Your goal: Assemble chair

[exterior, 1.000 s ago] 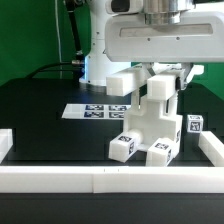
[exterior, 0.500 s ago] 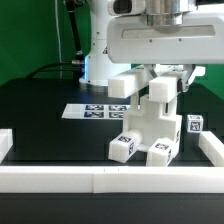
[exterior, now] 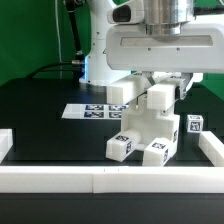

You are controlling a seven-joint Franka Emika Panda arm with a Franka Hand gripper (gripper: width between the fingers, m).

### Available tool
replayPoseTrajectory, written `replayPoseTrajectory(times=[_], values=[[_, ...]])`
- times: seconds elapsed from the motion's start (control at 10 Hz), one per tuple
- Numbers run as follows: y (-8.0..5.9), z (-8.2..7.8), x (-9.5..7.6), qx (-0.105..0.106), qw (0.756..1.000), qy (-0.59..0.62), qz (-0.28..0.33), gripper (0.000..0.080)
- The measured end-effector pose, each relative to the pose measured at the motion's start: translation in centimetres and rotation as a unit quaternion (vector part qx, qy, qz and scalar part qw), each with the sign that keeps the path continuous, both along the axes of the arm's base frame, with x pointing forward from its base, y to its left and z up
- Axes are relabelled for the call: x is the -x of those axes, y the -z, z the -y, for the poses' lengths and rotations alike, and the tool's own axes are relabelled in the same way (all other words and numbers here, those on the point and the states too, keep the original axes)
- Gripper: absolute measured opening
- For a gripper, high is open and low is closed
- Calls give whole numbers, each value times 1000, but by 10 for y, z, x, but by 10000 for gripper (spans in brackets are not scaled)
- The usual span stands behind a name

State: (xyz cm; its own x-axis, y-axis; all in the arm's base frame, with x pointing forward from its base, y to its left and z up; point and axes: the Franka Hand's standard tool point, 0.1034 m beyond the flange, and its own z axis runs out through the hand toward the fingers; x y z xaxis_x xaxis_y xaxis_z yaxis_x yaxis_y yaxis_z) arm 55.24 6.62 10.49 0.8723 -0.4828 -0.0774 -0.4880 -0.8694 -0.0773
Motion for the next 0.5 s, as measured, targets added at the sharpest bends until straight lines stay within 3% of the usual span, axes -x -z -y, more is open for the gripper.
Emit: replayPoseTrajectory(times=[0.5], values=[[6,1,-2,3,1000,-5,1,289]])
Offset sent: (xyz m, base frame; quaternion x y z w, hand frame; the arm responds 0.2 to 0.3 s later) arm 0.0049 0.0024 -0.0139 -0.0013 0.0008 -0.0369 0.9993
